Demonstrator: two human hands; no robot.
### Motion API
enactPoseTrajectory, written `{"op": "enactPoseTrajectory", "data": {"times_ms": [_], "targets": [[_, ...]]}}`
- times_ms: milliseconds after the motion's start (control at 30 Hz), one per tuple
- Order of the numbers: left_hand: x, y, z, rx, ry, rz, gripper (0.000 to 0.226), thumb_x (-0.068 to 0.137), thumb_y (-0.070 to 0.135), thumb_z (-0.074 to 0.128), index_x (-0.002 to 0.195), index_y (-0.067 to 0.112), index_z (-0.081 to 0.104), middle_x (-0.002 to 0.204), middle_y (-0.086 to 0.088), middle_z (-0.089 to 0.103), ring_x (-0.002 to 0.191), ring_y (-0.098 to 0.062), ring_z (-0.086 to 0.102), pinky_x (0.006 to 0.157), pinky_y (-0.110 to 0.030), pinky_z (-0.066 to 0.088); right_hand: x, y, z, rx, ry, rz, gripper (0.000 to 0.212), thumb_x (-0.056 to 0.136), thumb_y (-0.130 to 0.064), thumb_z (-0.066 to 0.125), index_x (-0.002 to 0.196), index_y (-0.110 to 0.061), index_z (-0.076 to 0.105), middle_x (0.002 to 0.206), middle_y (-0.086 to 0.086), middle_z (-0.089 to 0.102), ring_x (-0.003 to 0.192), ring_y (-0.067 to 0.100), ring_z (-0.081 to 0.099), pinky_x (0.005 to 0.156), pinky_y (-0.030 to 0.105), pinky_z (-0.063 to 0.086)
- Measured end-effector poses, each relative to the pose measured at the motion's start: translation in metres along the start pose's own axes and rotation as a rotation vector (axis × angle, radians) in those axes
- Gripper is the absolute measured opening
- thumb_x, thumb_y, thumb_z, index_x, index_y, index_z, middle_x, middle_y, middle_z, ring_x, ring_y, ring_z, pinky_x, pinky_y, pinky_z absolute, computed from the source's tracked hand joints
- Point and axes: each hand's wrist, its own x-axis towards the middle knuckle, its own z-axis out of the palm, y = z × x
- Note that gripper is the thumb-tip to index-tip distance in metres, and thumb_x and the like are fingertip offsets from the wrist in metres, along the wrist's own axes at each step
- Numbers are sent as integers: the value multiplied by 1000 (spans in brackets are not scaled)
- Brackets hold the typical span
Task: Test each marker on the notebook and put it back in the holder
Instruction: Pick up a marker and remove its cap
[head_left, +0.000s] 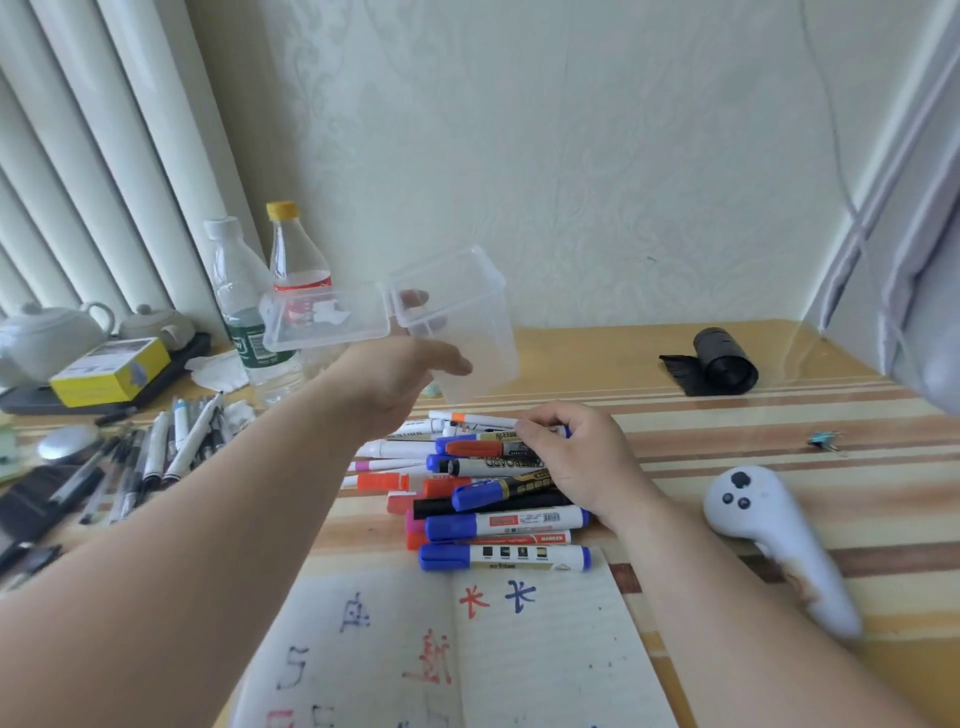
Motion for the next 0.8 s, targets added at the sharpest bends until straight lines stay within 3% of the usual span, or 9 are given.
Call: {"op": "enactPoseTrajectory", "data": {"times_ms": [67, 200, 333, 400, 467, 600, 733, 800], "targets": [[16, 0, 10, 88, -10, -32, 81, 75, -24, 63, 138, 23, 42, 127, -6, 55, 116, -28, 58, 115, -46, 39, 0, 0, 0, -9, -7, 6, 14, 95, -37, 69, 97, -27, 78, 102, -14, 73, 101, 7, 64, 87, 29, 51], [41, -3, 13, 194, -147, -121, 86, 77, -26, 58, 141, 30, 46, 141, -10, 50, 116, -23, 58, 106, -35, 44, 0, 1, -1, -18, -22, 13, 15, 94, -39, 67, 96, -28, 77, 101, -15, 73, 99, 4, 64, 84, 25, 52], [57, -10, 0, 247, -283, -260, 92, 67, -22, 50, 142, 32, 47, 149, -15, 47, 137, -34, 46, 117, -44, 32, 1, 3, -2, -36, -16, -1, 16, 94, -40, 66, 98, -29, 76, 104, -18, 72, 102, 0, 62, 81, 18, 47], [62, -15, -2, 289, -275, -296, 93, 72, -25, 43, 147, 29, 43, 150, -15, 45, 134, -34, 47, 119, -46, 30, 2, 5, -1, -38, -15, -7, 16, 94, -40, 66, 98, -28, 76, 105, -17, 72, 102, -1, 62, 79, 17, 46], [67, -20, -2, 288, -221, -287, 85, 80, -28, 31, 146, 23, 46, 143, -12, 55, 124, -30, 56, 113, -43, 39, 2, 5, -1, -33, -15, -5, 16, 94, -39, 66, 97, -27, 76, 102, -16, 73, 99, -1, 63, 77, 18, 50], [80, -22, -3, 311, -75, -283, 65, 81, -29, 26, 116, 8, 66, 127, -13, 70, 114, -25, 68, 102, -42, 52, 1, 4, -1, -51, -14, -2, 16, 95, -38, 66, 95, -26, 75, 96, -13, 73, 92, 1, 65, 75, 22, 54], [82, -21, -1, 387, -86, -281, 66, 77, -24, 25, 123, 6, 62, 118, -11, 75, 118, -29, 66, 107, -48, 47, 0, 2, -1, -61, -3, -11, 15, 95, -37, 66, 92, -25, 75, 95, -14, 73, 94, 3, 64, 79, 26, 53], [77, -17, 5, 350, -165, -274, 53, 82, -10, 32, 123, 5, 61, 113, -7, 76, 117, -27, 65, 111, -52, 41, -1, 1, -1, -59, -5, -7, 14, 96, -36, 66, 92, -25, 75, 95, -14, 73, 94, 1, 64, 75, 22, 50]]}}
